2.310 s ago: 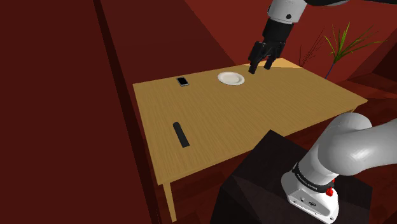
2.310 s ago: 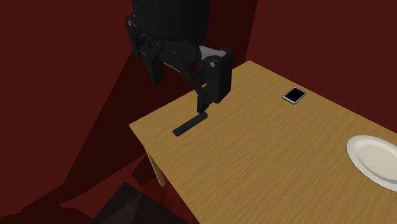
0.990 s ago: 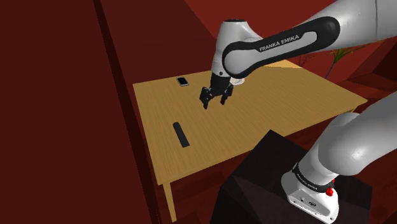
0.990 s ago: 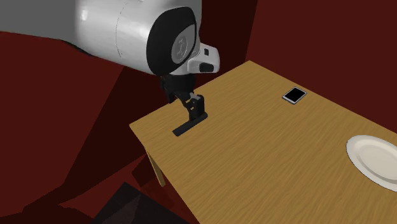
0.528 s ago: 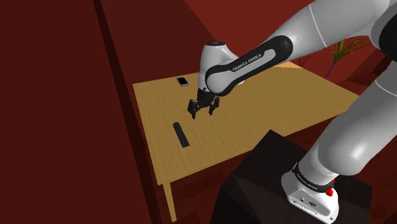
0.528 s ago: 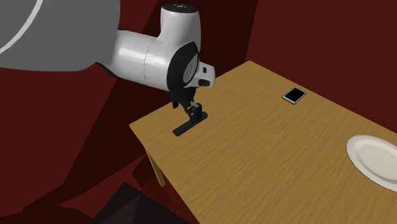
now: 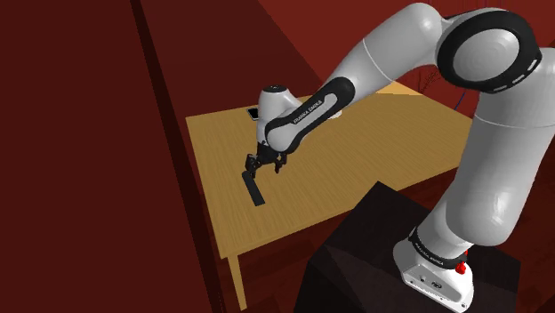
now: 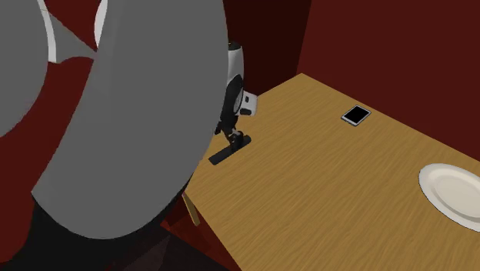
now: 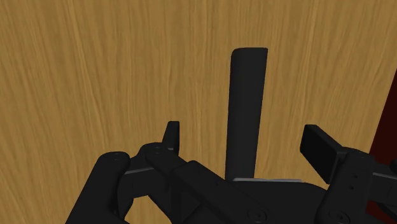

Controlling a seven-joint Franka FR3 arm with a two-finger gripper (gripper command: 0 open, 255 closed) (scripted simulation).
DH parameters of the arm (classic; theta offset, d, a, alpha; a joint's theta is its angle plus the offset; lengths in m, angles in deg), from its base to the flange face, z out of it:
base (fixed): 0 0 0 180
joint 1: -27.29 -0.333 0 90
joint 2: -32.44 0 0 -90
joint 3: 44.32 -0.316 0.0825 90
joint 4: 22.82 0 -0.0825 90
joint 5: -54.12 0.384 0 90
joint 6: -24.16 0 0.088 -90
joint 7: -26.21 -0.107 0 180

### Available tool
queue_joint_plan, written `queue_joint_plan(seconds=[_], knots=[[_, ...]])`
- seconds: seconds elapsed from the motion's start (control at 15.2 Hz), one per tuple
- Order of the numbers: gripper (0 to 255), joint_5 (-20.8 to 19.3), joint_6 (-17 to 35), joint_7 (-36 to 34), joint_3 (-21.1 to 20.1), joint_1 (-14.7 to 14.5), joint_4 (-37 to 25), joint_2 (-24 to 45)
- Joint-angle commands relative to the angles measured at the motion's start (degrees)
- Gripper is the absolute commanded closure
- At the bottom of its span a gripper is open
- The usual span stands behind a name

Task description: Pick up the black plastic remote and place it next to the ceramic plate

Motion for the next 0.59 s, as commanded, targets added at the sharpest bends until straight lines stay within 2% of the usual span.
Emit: queue_joint_plan(seconds=[0.0,0.26,0.53], knots=[[0,-1.37,1.45,-2.21,0.60,-1.11,-2.78,4.47],[0,-3.20,3.04,-5.31,2.21,-3.29,-9.69,13.33],[0,-3.76,5.10,-5.69,2.74,-3.86,-10.31,16.02]])
